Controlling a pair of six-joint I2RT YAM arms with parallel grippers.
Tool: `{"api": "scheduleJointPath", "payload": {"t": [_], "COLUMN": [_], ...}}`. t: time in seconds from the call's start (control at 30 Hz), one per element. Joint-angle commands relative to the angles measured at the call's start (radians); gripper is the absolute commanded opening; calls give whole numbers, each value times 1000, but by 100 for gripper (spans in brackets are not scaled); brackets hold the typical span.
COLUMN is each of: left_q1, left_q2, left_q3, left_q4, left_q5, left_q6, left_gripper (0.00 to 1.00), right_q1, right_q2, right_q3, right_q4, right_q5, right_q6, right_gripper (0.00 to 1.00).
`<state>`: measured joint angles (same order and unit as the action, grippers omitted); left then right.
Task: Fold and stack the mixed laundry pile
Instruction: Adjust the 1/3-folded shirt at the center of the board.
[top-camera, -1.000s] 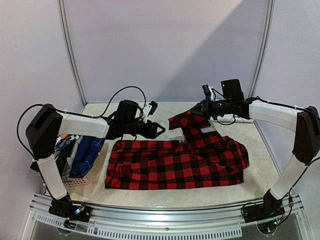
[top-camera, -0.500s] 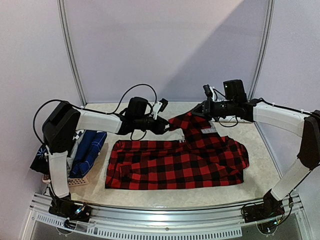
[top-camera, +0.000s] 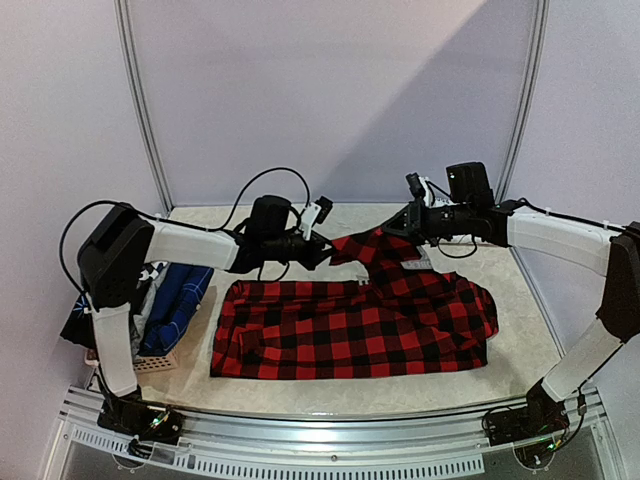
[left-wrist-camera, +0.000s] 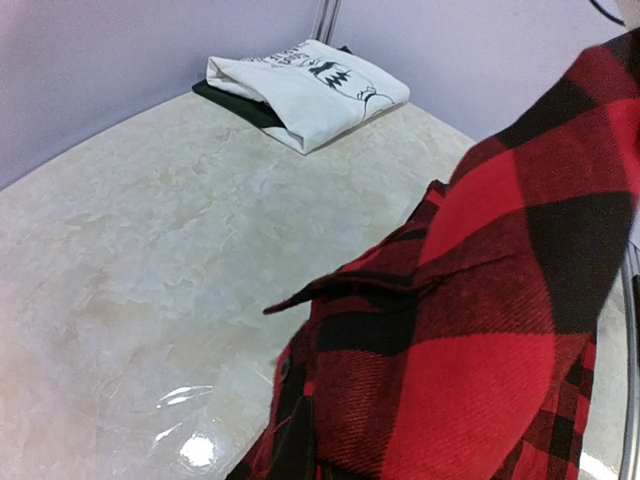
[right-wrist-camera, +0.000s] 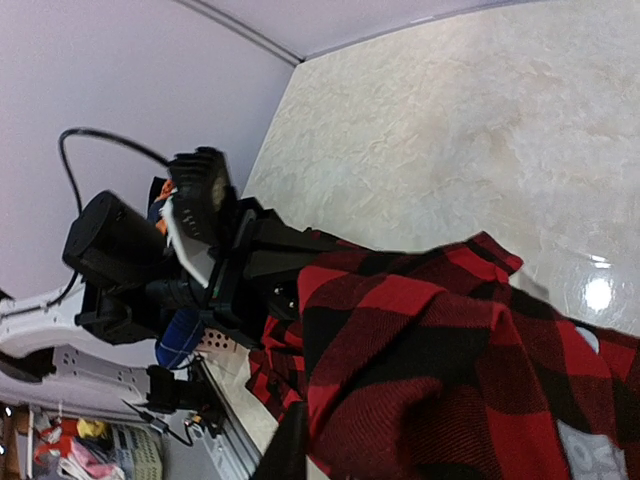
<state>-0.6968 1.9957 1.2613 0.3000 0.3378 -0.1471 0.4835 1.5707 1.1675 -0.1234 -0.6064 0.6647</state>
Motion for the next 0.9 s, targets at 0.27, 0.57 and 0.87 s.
{"api": "scheduleJointPath", "payload": {"t": [0.27, 0.57, 0.87], "left_q1": [-80, -123, -211], "left_q2": [-284, -456, -648], "left_q3": [-111, -207, -321], "left_q4": [-77, -161, -237], "left_q5": [-136, -249, -403], "left_q6": [134, 197, 121], "left_gripper": [0, 0, 0], "right_q1": [8, 7, 8], "right_q2": [-149, -325, -242], "right_q3": [-37, -60, 1], "right_q4": [-139, -165, -233], "right_q5": [4, -17, 215], "right_q6": [-130, -210, -246], "right_gripper": [51, 66, 66]}}
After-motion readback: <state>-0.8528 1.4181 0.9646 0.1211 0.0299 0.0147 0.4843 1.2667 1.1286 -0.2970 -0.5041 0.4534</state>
